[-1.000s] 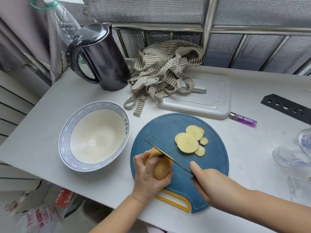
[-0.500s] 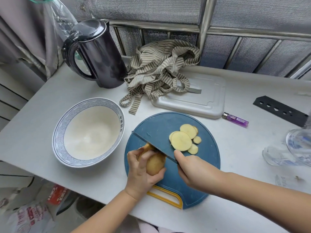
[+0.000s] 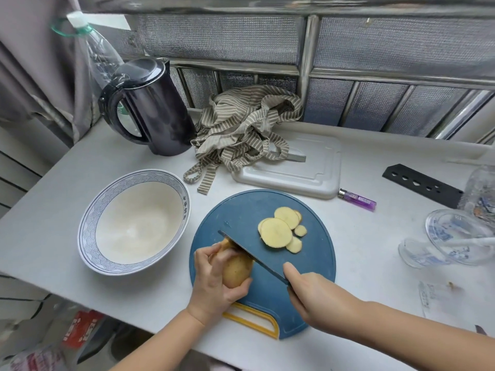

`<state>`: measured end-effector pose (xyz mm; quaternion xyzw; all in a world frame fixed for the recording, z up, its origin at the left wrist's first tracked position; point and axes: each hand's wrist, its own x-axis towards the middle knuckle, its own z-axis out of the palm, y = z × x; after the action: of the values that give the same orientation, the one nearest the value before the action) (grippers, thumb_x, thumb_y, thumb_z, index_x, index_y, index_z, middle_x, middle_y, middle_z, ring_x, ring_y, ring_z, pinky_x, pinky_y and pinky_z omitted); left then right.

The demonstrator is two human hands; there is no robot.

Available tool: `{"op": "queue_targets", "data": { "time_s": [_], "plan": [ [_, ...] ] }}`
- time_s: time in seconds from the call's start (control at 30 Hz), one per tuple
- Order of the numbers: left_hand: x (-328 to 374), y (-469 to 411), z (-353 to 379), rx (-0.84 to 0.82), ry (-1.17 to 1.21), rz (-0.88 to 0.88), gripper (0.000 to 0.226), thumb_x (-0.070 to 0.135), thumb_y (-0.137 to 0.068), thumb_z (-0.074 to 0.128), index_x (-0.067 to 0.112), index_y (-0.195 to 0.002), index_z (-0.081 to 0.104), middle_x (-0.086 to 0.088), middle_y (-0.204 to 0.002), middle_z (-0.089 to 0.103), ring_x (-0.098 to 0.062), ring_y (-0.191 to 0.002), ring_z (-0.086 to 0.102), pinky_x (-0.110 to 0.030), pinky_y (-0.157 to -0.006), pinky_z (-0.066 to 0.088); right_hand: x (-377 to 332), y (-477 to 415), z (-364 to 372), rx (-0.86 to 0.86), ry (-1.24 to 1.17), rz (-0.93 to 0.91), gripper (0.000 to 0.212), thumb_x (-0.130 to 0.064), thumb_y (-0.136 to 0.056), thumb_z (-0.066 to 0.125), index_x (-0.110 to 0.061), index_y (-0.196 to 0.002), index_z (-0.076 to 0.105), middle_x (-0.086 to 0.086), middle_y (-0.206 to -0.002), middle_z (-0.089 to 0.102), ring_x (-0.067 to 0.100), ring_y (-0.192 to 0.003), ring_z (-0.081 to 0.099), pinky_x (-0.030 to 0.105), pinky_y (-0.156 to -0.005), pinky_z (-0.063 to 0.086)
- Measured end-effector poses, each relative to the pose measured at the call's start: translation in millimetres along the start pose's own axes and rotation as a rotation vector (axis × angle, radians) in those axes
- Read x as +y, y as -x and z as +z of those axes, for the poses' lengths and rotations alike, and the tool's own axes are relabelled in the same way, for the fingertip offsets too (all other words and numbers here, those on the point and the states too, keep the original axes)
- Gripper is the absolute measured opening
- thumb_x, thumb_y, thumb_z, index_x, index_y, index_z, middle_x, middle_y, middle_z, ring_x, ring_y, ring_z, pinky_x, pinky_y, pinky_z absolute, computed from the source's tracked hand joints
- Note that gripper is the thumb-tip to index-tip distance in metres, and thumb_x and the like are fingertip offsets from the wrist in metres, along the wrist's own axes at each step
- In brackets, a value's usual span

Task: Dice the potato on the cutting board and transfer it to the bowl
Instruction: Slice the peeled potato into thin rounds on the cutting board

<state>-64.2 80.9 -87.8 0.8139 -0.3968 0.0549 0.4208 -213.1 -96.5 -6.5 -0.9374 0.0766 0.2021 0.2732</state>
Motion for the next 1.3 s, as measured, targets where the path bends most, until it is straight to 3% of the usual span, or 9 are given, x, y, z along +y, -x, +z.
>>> {"op": "queue_targets", "data": {
  "time_s": [0.37,0.67,0.97,1.07,1.3],
  "plan": [
    [1,-2,0,0.011,-0.01,-0.008,0.066,0.047,-0.064,0.07,0.041,-0.123,0.04,0.01,-0.113,0.026,-0.009,-0.113,0.035,-0.009,-0.105,0.026,-6,-11,-13,-0.033,0.017,0.007,0.009,-0.018,-0.1,0.033,-0.019,-0.092,0.029,0.006,-0.07,0.046,0.021,-0.058,0.036,0.039,-0.054,0.03],
    [3,-5,-1,-0.028,-0.025,-0.002,0.064,0.049,-0.065,0.069,0.043,-0.123,0.042,0.013,-0.111,0.024,-0.008,-0.111,0.033,-0.007,-0.104,0.024,-21,-28,-31,-0.081,0.042,0.029,0.007,-0.012,-0.095,0.035,-0.015,-0.091,0.031,0.007,-0.072,0.043,0.023,-0.058,0.036,0.04,-0.055,0.031],
    [3,-7,-1,-0.022,-0.019,-0.05,0.061,0.048,-0.062,0.069,0.038,-0.119,0.047,0.009,-0.109,0.028,-0.002,-0.11,0.034,-0.005,-0.101,0.023,-36,-78,-36,-0.078,0.031,-0.056,0.014,-0.008,-0.095,0.04,-0.013,-0.089,0.029,0.004,-0.064,0.038,0.015,-0.052,0.036,0.028,-0.044,0.022],
    [2,-6,-2,-0.026,-0.011,-0.042,0.06,0.048,-0.062,0.07,0.036,-0.117,0.05,0.012,-0.11,0.027,0.01,-0.119,0.028,-0.004,-0.102,0.023,-36,-73,-32,-0.052,-0.001,-0.052,0.021,-0.008,-0.095,0.039,-0.018,-0.081,0.027,0.004,-0.064,0.039,0.016,-0.052,0.036,0.03,-0.044,0.023],
    [0,-5,-5,-0.052,0.022,-0.045,0.062,0.046,-0.062,0.071,0.039,-0.119,0.047,-0.001,-0.109,0.034,0.011,-0.124,0.026,-0.005,-0.103,0.024,-13,-37,-5,-0.03,-0.033,0.038,0.01,-0.014,-0.096,0.036,-0.016,-0.089,0.029,0.006,-0.071,0.043,0.024,-0.059,0.037,0.042,-0.057,0.031]
  ]
}}
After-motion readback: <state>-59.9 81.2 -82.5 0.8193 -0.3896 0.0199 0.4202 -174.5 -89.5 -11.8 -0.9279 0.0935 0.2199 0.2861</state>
